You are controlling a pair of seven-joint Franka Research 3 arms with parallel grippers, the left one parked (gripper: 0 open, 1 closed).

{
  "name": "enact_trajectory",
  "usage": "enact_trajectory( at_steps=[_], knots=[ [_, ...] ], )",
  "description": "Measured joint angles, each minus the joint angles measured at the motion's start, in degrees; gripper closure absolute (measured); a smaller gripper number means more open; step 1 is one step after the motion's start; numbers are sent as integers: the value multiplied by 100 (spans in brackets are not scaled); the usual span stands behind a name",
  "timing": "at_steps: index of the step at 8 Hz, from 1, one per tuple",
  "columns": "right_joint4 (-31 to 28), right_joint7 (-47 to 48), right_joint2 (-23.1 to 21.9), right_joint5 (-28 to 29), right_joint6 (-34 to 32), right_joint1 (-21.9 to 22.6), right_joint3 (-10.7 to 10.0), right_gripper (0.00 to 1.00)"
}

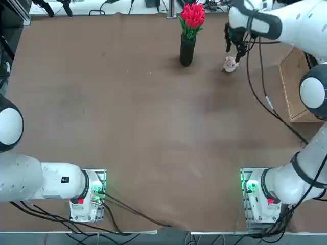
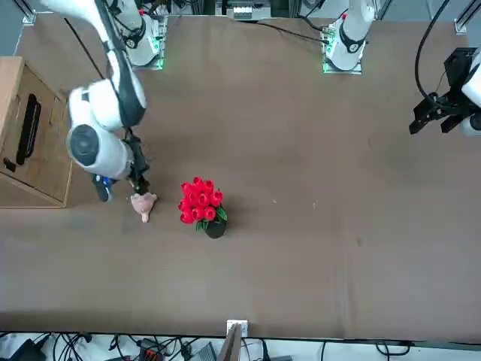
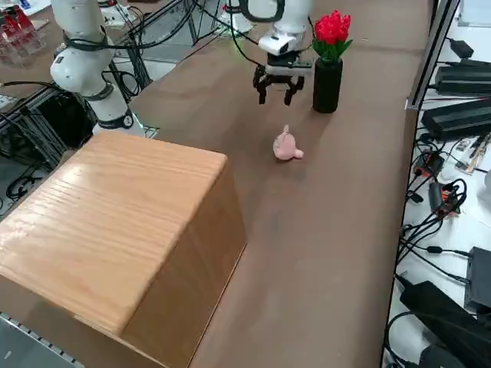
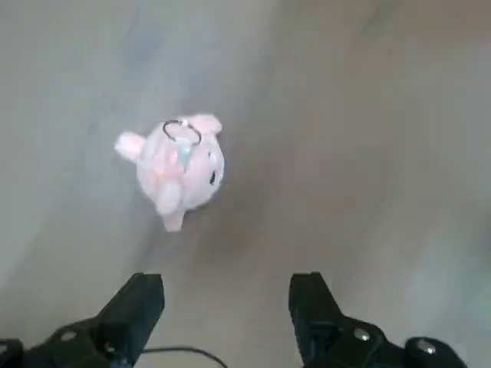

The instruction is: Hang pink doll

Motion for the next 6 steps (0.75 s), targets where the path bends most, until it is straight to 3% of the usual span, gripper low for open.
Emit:
enact_trajectory(
  at_steps=[3, 6],
  knots=[
    [-240, 1390, 598, -1049, 679, 266, 4, 1],
    [-231, 1740, 814, -1154, 1084, 287, 2, 1]
  ],
)
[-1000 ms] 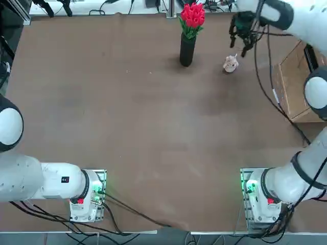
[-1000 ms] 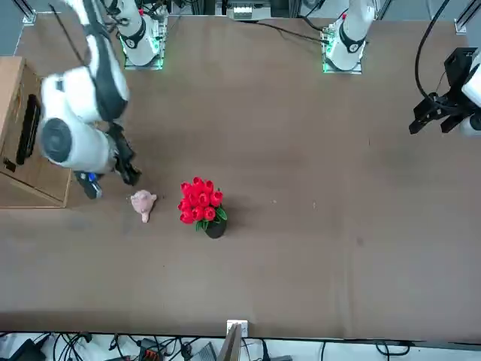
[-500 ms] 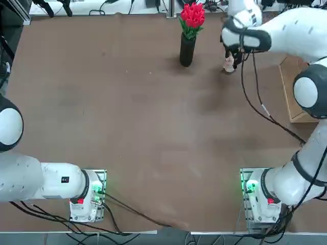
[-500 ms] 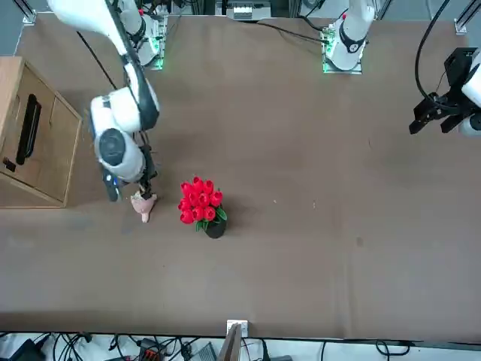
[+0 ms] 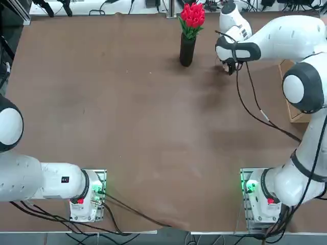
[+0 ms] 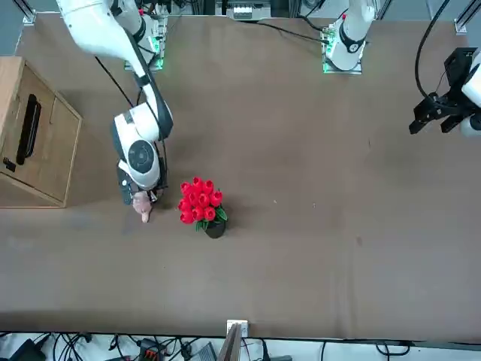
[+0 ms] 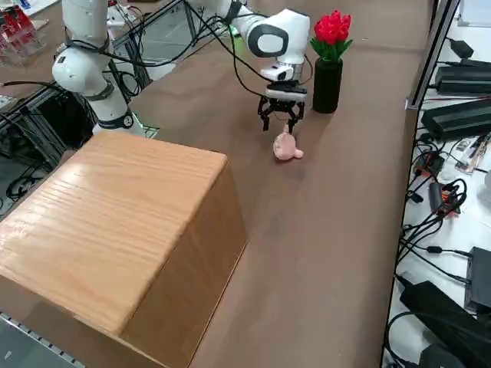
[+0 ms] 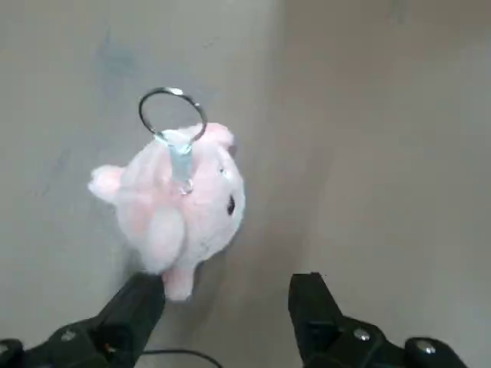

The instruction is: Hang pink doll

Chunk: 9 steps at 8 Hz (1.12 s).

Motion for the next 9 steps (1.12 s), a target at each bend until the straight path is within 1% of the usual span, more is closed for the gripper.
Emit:
enact_trajectory(
  at_steps=[4, 5, 7, 8, 9],
  knots=[
    [0, 24, 137, -28, 443, 5, -15, 5],
    [1, 30, 167, -72, 471, 5, -39, 15],
    [5, 45, 176, -212, 482, -11, -80, 25],
    [5, 45, 183, -235, 491, -15, -96, 34],
    [5, 50, 186, -236, 498, -14, -98, 60]
  ],
)
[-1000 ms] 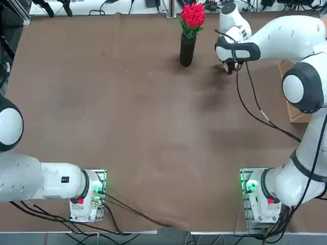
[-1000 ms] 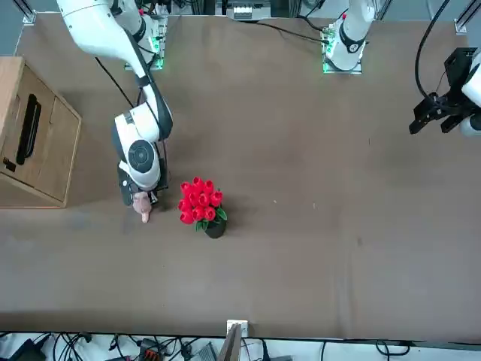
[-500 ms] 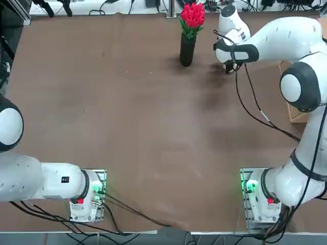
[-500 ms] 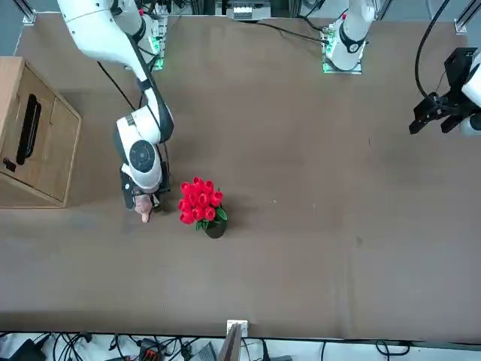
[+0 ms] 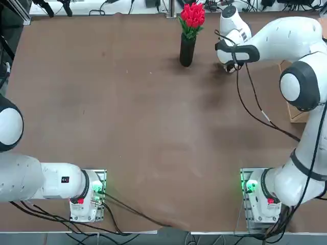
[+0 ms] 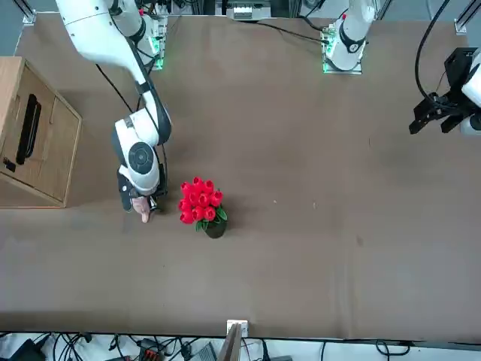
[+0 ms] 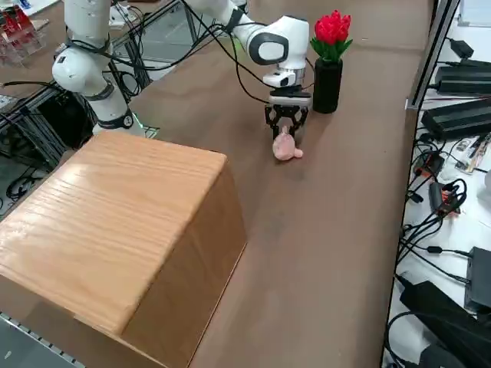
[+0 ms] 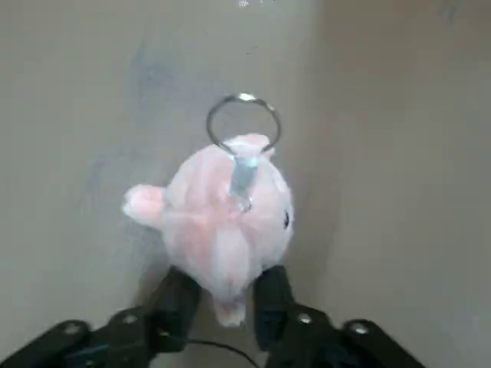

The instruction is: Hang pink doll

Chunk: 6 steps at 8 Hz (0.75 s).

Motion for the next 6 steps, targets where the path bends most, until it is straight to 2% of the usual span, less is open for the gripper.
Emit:
enact_trajectory(
  at_steps=[2, 4, 6],
  knots=[
    [3, 17, 0, 0, -17, 0, 0, 95],
    [135, 49, -17, 0, -269, -6, -10, 96],
    [521, 78, -237, 27, -1107, -137, -28, 96]
  ],
)
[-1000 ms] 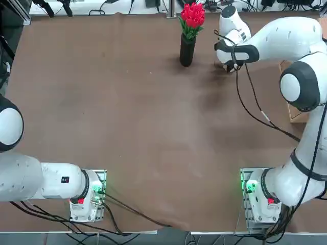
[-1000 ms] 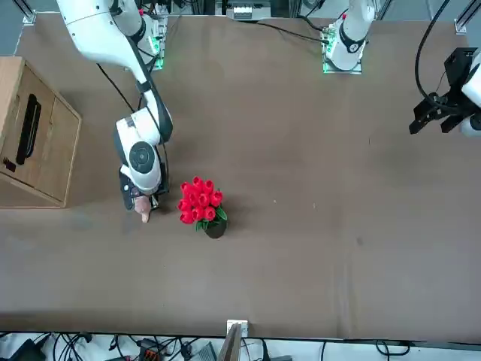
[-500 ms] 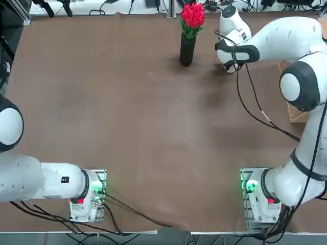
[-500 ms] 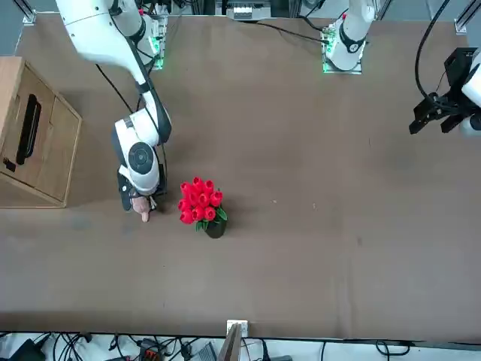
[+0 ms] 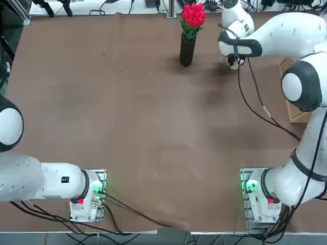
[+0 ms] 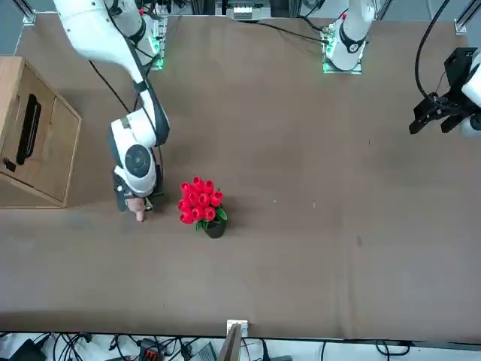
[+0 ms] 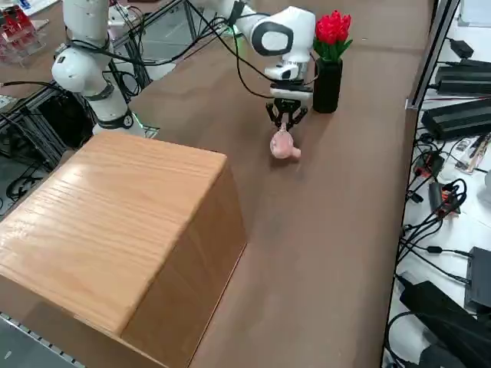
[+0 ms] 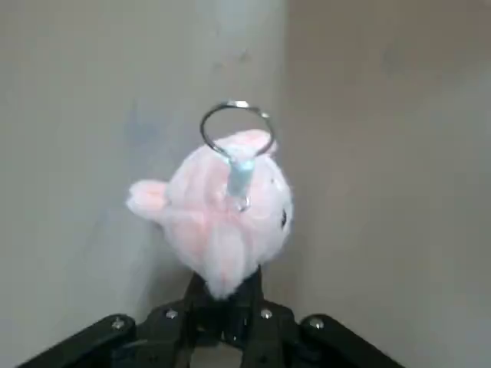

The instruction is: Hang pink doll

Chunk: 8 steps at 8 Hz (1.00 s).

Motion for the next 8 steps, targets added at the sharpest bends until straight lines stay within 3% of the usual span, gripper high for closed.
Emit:
enact_trajectory(
  at_steps=[4, 5, 8],
  knots=[
    [884, -56, -825, 557, -1559, -1155, -46, 96],
    [1022, -173, -922, 681, -1702, -1486, -52, 96],
    [1080, -1307, -1297, 1832, -1910, -2353, -62, 96]
  ],
)
